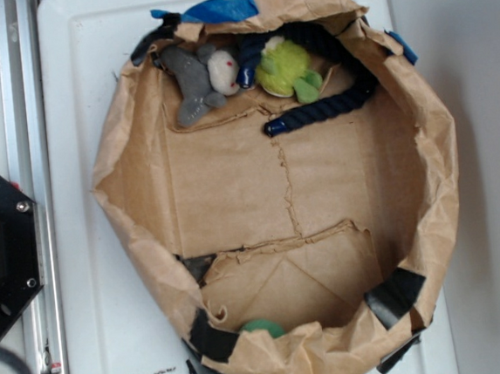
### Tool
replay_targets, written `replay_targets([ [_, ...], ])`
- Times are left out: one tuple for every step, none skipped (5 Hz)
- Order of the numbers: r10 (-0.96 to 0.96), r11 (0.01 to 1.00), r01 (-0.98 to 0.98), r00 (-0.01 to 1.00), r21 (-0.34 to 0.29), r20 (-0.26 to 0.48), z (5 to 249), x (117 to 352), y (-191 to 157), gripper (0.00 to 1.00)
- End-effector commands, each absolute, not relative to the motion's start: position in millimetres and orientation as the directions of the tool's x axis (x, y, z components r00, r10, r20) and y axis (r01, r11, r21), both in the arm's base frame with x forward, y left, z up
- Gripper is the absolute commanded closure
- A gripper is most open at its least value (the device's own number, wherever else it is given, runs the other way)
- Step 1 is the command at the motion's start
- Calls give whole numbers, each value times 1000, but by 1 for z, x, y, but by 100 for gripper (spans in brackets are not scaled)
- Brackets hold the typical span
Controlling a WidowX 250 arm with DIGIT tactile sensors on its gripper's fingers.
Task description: Grab the gray animal.
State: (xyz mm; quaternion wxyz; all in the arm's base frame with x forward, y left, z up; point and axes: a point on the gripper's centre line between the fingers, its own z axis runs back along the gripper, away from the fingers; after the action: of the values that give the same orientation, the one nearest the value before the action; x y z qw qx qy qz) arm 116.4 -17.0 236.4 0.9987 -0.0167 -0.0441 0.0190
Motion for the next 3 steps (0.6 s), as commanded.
replay_targets([
  [39,999,-36,995,-35,88,236,116,-17,0],
  [61,997,-56,994,-57,89,243,159,-8,0],
  [60,997,-54,992,-60,109,241,184,-1,0],
])
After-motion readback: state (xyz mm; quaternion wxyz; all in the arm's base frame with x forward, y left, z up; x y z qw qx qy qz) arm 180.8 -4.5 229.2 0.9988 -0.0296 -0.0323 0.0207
